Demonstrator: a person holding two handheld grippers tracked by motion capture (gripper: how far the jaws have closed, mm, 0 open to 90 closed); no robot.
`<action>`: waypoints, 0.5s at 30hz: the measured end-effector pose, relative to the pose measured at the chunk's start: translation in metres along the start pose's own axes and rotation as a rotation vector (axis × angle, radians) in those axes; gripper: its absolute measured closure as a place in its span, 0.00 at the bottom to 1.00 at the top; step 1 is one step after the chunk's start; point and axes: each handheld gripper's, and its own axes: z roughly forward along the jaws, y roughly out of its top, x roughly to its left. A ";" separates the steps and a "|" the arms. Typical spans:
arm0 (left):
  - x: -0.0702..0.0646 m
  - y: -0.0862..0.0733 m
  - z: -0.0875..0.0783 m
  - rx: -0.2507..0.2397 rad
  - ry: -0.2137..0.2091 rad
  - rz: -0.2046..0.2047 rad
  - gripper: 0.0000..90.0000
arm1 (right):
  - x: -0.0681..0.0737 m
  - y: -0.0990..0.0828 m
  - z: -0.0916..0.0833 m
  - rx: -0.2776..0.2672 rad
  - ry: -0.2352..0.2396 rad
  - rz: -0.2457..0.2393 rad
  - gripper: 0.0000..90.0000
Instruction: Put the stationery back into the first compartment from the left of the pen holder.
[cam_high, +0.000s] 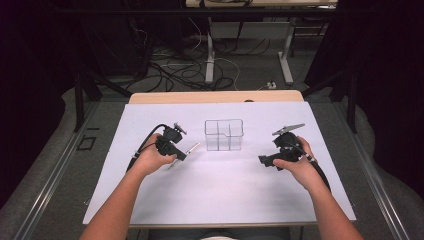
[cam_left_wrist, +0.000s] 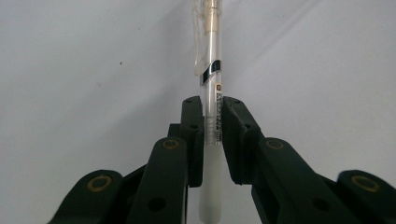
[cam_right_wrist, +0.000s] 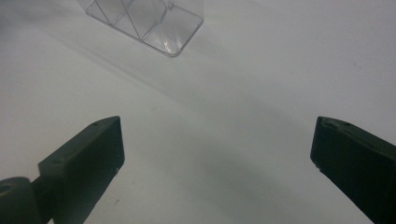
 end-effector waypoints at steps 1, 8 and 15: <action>0.000 -0.001 -0.002 0.000 -0.006 -0.003 0.89 | 0.001 0.000 -0.001 -0.001 0.000 -0.012 0.03; -0.003 -0.006 -0.017 -0.025 -0.039 -0.034 0.89 | 0.009 0.002 -0.002 -0.010 -0.009 -0.083 0.02; -0.007 -0.010 -0.031 -0.047 -0.078 -0.046 0.89 | 0.018 0.003 -0.002 -0.016 -0.032 -0.169 0.00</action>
